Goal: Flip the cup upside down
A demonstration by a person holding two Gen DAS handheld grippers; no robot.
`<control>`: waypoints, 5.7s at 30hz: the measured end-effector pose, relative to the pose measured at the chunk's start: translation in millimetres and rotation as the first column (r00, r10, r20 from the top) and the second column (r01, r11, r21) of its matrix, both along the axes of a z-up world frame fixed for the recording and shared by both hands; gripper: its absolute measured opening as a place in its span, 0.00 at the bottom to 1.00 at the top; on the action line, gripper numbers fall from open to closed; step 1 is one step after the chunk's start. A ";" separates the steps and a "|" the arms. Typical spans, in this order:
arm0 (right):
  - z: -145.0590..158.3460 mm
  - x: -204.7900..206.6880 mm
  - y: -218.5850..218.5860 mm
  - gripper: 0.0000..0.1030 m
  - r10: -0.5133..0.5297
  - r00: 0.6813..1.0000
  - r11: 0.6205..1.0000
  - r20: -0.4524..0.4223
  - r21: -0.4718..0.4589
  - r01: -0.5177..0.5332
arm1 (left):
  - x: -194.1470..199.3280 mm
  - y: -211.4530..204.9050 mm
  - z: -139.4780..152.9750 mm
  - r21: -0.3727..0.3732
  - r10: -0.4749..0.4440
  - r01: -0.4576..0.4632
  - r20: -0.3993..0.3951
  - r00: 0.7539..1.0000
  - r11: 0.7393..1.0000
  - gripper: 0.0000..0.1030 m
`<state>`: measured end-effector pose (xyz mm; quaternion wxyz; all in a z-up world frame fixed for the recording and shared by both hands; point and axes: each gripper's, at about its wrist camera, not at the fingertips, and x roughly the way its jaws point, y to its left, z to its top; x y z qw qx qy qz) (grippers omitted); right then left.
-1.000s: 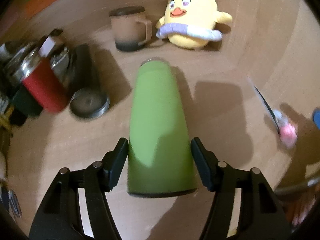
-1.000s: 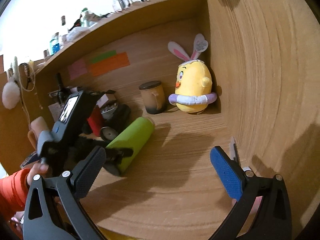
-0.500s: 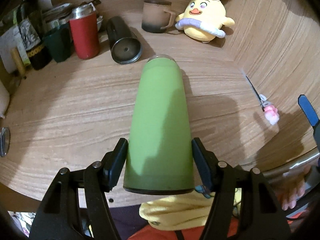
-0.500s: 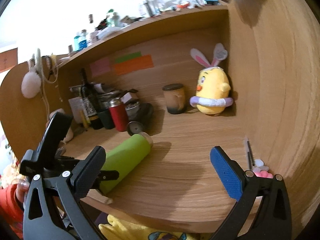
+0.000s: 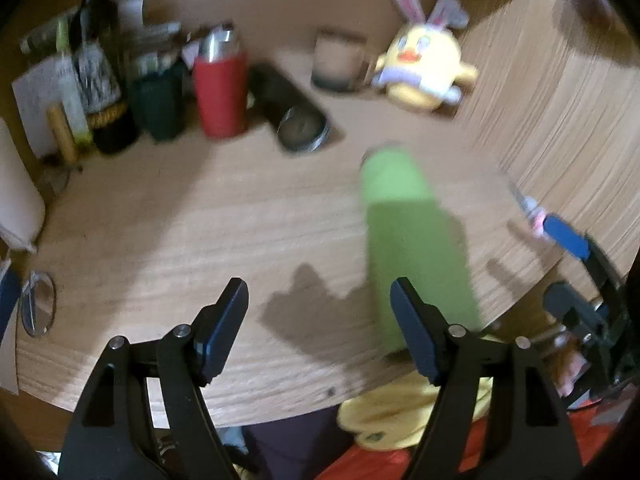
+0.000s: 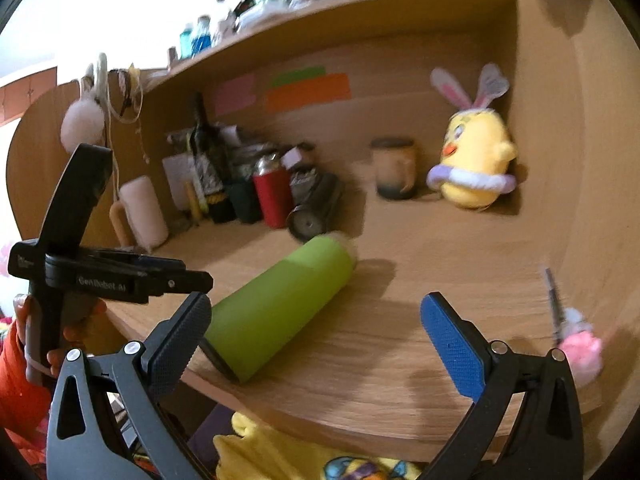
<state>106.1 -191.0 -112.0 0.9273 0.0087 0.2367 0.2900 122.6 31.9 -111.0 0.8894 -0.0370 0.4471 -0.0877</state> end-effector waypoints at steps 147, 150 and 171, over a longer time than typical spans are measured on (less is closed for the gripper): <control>94.0 -84.8 -25.9 1.00 -0.124 0.960 0.992 0.252 0.049 0.115 | -146.9 -53.7 100.7 0.059 0.057 -0.118 0.610 0.790 0.991 1.00; 93.9 -85.3 -26.5 1.00 -0.122 0.960 0.992 0.252 0.054 0.112 | -144.2 -52.2 99.8 0.057 0.060 -0.118 0.603 0.795 0.991 1.00; 94.9 -86.4 -28.3 1.00 -0.126 0.957 0.992 0.261 0.057 0.115 | -140.9 -48.9 96.6 0.034 0.071 -0.111 0.586 0.807 0.993 1.00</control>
